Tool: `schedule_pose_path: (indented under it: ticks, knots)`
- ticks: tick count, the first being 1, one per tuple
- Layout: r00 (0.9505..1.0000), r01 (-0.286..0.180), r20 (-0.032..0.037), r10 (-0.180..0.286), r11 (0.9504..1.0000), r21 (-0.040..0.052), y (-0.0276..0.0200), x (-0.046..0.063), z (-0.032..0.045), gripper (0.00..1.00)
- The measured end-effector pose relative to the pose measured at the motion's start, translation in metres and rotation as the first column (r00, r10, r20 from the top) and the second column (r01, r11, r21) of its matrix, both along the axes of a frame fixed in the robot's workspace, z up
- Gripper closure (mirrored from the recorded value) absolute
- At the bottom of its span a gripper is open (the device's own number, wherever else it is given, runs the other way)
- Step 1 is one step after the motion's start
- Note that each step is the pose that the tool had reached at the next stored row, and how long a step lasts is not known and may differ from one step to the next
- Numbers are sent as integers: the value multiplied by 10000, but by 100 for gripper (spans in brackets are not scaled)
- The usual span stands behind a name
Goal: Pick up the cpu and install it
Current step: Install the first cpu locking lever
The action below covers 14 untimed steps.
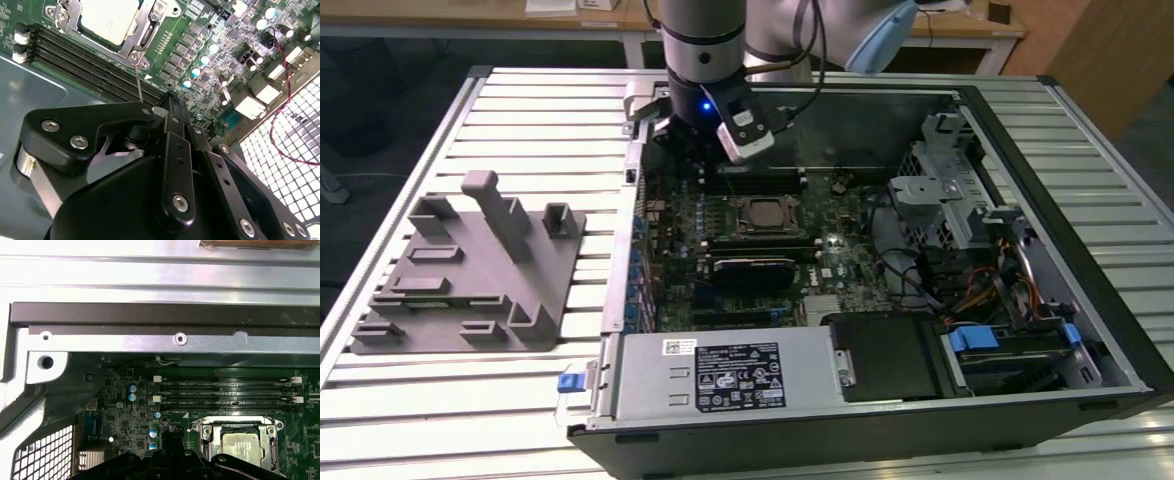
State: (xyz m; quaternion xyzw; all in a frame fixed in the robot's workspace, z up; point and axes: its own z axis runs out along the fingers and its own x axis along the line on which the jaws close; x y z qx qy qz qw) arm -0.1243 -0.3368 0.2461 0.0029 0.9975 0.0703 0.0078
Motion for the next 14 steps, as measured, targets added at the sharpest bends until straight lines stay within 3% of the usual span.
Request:
schedule_pose_path:
  ticks: [3,9,14]
  knots:
    - [10000,-4,0,4,9999,161,0,0,7,89]
    - [10000,-4,1,4,9992,388,0,0,39,89]
    - [10000,-7,0,7,9977,672,0,0,54,89]
